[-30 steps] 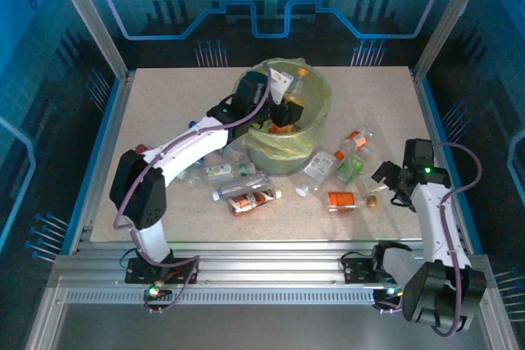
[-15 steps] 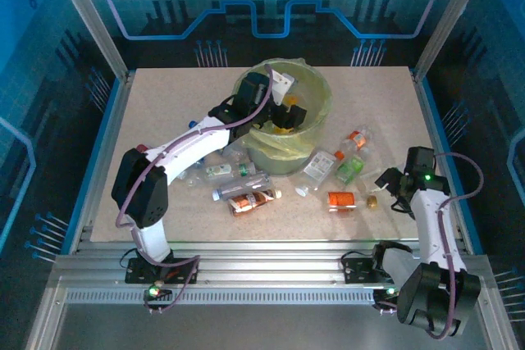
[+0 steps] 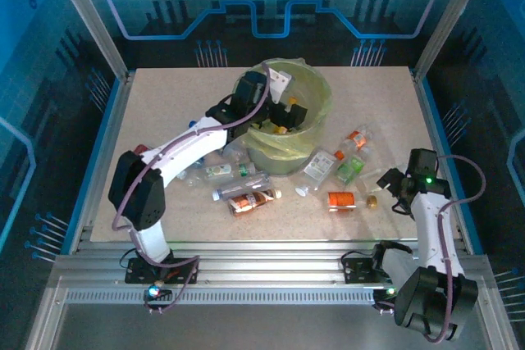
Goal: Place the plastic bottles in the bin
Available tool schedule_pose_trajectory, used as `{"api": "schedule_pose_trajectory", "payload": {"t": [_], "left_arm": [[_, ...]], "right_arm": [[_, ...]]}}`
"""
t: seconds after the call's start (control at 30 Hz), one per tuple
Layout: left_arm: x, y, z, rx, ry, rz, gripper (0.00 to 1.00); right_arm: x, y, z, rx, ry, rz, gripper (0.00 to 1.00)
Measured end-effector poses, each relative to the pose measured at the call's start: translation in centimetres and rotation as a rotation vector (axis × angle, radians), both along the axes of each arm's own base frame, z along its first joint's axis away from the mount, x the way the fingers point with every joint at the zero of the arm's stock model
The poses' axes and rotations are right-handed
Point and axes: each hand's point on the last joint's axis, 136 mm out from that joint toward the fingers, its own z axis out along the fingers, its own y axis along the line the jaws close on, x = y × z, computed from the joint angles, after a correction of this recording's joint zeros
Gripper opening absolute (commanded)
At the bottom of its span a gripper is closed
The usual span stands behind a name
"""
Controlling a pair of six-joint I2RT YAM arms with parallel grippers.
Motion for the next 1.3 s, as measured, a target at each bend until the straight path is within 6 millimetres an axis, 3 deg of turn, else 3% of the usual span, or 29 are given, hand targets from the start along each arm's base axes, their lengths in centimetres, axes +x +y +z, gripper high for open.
{"api": "schedule_pose_trajectory", "payload": {"t": [0.27, 0.4, 0.7, 0.87, 1.1, 1.3], "left_arm": [[-0.8, 4.9, 7.3, -0.025, -0.141, 0.201, 0.99], [-2.4, 7.7, 9.2, -0.044, -0.186, 0.285, 0.99], [-5.6, 12.4, 8.4, -0.065, -0.237, 0.414, 0.99], [-6.5, 14.5, 8.0, -0.065, -0.272, 0.486, 0.99], [-6.6, 15.2, 8.4, -0.062, -0.308, 0.513, 0.99], [-6.6, 15.3, 7.8, -0.049, -0.307, 0.513, 0.99]], "right_arm": [[0.1, 0.0, -0.4, 0.031, -0.016, -0.015, 0.99], [0.3, 0.6, -0.7, 0.07, -0.017, -0.004, 0.99], [-0.2, 2.8, -0.4, 0.174, -0.035, 0.019, 1.0], [-0.7, 5.6, 0.2, 0.222, -0.043, 0.063, 1.0], [-1.3, 9.7, 0.1, 0.297, -0.002, 0.107, 1.0], [-1.4, 11.8, -0.2, 0.339, 0.024, 0.1, 1.0]]}}
